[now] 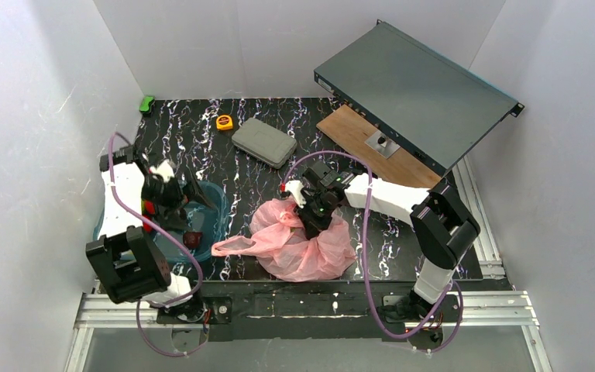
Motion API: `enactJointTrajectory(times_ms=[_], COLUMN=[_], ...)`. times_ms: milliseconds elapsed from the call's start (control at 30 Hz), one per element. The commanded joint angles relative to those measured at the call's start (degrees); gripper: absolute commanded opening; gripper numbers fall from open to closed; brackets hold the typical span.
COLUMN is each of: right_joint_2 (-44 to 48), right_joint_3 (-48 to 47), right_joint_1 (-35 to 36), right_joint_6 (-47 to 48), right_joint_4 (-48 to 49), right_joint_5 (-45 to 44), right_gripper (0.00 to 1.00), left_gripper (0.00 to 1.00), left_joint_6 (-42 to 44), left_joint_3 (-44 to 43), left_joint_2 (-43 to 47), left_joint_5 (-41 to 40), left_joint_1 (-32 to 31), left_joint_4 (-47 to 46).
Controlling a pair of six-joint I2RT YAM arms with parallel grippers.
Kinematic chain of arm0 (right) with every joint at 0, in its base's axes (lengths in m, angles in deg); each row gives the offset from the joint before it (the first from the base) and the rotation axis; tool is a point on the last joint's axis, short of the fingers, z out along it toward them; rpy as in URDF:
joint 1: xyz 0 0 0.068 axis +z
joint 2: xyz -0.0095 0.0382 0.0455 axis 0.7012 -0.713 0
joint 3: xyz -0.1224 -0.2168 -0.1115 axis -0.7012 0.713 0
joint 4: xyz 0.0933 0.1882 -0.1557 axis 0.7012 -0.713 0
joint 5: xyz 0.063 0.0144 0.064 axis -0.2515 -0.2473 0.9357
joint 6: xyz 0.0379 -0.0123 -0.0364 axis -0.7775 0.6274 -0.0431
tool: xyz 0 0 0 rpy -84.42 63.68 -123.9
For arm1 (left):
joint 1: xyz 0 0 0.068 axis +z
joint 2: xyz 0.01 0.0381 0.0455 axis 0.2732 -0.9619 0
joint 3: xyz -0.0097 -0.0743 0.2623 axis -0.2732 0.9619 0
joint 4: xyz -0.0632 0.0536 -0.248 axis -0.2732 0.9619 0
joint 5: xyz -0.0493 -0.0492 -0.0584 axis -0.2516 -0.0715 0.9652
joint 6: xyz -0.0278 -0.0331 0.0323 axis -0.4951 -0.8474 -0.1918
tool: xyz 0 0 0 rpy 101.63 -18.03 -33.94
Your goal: Place the fake fruits into the plastic bag and tie a complex knot
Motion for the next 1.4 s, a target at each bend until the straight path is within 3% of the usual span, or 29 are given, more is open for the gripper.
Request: enactJointTrajectory(times_ms=[0,167,300,500,733,900,967,1133,1200,1367], right_joint_2=[2.38,2.54,2.60,2.69,2.83,3.83,4.15,4.63,5.45,10.26], right_joint_3=[-0.38,-0.91,-1.03,-0.94,-1.03,-0.02,0.18,0.65,1.13,3.09], right_joint_1=[-0.07,-0.15,-0.15,-0.15,-0.23,-0.33,-0.46,-1.70,-2.73,-7.33], right_joint_6=[-0.97,-0.64,-0.63,-0.41,-0.06,0.52,0.76,1.45,2.43,6.33], right_joint_4=[0.79,0.65,0.59,0.45,0.30,0.27,-0.05,-0.74,-1.92,-5.77], right_joint_5=[-0.34,-0.31,-0.27,0.14,-0.06,-0.29,-0.37,-0.57,-0.90,-2.21], right_gripper=[0.01,0.01,0.01,0.01,0.01,0.01,0.01,0.01,0.01,0.01], left_gripper=[0.98,0.98,0.91,0.89,0.87,0.82,0.72,0.17,0.00,0.00], left_joint_6=[-16.95,-20.93,-22.59,-26.67,-32.78,-35.18,-34.61,-30.53,-26.25,-3.64], left_joint_3=[7.98,14.21,20.38,24.14,29.08,31.56,30.99,27.92,24.65,7.50], left_joint_2=[6.91,11.05,13.79,11.94,11.24,11.58,12.19,17.59,18.15,15.29], left_joint_5=[-7.36,-3.72,-2.37,-0.94,5.87,6.74,8.36,11.15,12.00,1.16], left_joint_1=[1.83,2.15,2.09,0.93,-7.89,-9.69,-9.83,-9.88,-9.89,-9.90], left_joint_4=[9.17,9.04,6.51,1.81,-9.15,-16.53,-19.01,-24.67,-23.24,-11.20])
